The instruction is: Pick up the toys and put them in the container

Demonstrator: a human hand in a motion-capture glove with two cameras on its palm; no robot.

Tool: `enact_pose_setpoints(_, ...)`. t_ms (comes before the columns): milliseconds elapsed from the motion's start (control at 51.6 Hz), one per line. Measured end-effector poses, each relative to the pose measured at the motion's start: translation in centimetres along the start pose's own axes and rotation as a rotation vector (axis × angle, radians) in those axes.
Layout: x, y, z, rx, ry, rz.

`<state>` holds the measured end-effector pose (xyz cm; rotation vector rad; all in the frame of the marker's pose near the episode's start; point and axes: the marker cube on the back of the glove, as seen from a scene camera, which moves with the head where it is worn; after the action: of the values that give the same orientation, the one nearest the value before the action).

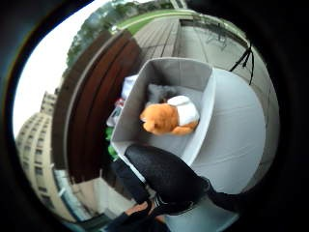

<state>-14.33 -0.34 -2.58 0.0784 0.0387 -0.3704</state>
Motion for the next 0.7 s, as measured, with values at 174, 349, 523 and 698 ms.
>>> enact_pose_setpoints(174, 5.2, 3.2, 1.3, 0.013, 0.050, 0.033)
enact_pose_setpoints(349, 12.7, 7.2, 2.4, -0.014, 0.112, 0.093)
enact_pose_setpoints(523, 18.4, 11.1, 3.3, -0.036, 0.097, 0.164)
enact_pose_setpoints(698, 22.0, 13.3, 4.1, -0.044, 0.095, 0.200)
